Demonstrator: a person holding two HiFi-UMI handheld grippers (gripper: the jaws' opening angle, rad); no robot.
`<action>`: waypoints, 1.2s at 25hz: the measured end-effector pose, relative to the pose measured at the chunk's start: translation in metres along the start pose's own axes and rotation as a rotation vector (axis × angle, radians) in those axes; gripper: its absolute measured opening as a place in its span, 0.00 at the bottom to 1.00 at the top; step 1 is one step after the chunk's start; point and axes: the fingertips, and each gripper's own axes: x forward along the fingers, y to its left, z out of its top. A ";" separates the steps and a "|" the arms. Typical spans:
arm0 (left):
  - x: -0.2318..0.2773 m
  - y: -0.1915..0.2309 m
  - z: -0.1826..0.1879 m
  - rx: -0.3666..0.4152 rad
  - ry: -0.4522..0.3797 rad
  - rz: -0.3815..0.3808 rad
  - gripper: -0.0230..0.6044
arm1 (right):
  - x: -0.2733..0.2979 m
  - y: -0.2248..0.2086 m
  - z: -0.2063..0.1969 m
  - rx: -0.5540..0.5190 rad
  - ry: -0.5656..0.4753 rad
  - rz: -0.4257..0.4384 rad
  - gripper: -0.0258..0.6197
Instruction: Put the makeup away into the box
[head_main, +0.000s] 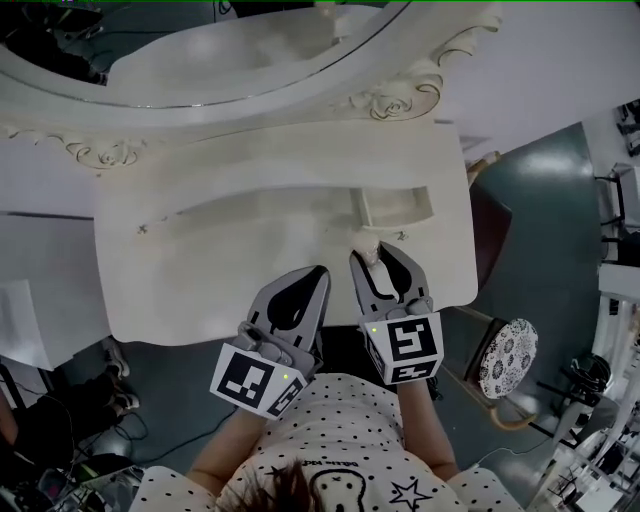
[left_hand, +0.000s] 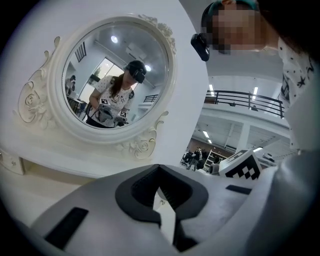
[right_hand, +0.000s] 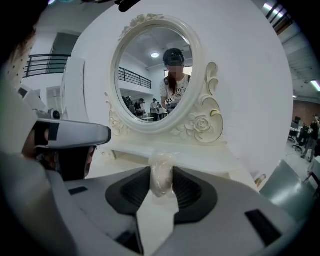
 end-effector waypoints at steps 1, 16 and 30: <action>0.000 -0.001 0.004 0.006 -0.007 -0.003 0.03 | -0.003 0.000 0.004 -0.002 -0.010 -0.003 0.26; -0.004 -0.029 0.047 0.098 -0.074 -0.053 0.03 | -0.057 -0.007 0.050 -0.019 -0.146 -0.047 0.26; -0.003 -0.041 0.052 0.124 -0.076 -0.087 0.03 | -0.087 -0.023 0.046 0.025 -0.190 -0.109 0.26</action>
